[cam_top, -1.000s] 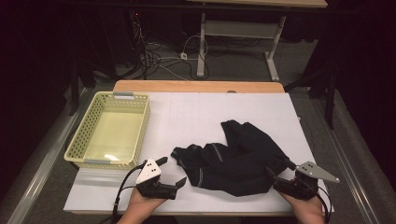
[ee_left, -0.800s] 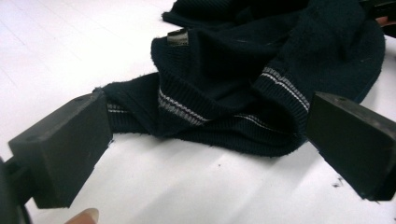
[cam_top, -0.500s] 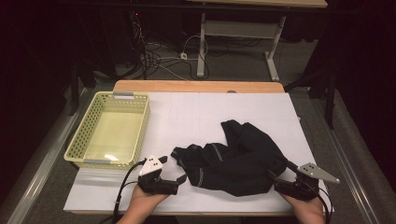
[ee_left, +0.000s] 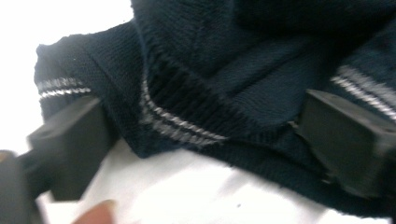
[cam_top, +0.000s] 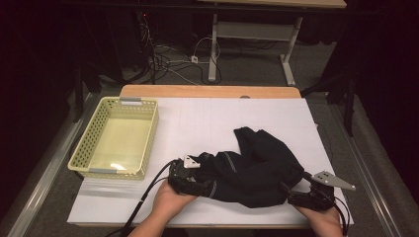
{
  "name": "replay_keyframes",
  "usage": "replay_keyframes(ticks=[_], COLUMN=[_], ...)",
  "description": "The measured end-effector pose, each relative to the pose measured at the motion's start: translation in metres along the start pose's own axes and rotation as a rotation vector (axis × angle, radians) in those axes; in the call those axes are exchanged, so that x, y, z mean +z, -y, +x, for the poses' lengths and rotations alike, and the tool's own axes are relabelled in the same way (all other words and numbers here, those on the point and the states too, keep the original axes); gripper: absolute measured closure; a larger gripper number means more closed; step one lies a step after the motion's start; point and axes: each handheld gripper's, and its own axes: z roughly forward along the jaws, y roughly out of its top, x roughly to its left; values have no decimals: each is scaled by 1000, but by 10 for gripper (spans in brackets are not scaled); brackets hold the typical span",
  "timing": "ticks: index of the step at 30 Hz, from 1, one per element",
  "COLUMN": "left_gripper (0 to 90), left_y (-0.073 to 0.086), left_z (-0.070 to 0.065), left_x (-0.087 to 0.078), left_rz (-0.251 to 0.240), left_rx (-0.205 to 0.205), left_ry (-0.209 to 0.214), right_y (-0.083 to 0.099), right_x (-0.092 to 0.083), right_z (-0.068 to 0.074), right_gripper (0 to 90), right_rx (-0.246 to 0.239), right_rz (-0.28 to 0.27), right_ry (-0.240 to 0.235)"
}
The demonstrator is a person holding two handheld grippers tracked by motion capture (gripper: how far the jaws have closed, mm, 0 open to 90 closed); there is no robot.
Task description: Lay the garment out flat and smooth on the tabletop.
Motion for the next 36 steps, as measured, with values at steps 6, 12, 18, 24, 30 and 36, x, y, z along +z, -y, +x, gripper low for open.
replay_keyframes(ticks=[6, 12, 18, 24, 30, 36], left_gripper=[547, 656, 664, 660, 524, 282], left_y=[0, -14, -47, -66, -58, -44], left_z=[-7, 10, 49, 80, 75, 61], left_x=[-1, 1, 12, 21, 25, 0], left_rz=[-41, -75, -101, -113, -135, -207], left_rx=[13, 45, -14, -69, -94, -123], left_ry=[99, 35, -80, -187, -174, -104], right_y=[0, -1, -5, -9, -12, -16], right_x=[2, 3, -1, -8, -10, -15], right_z=[2, 4, 9, 10, 12, 19], right_gripper=[21, 24, 26, 39, 82, 99], right_rx=[-5, -7, -14, -16, -36, -52], right_rz=[11, 0, -27, -68, -89, -112], right_ry=[-4, -16, -35, -36, -57, -58])
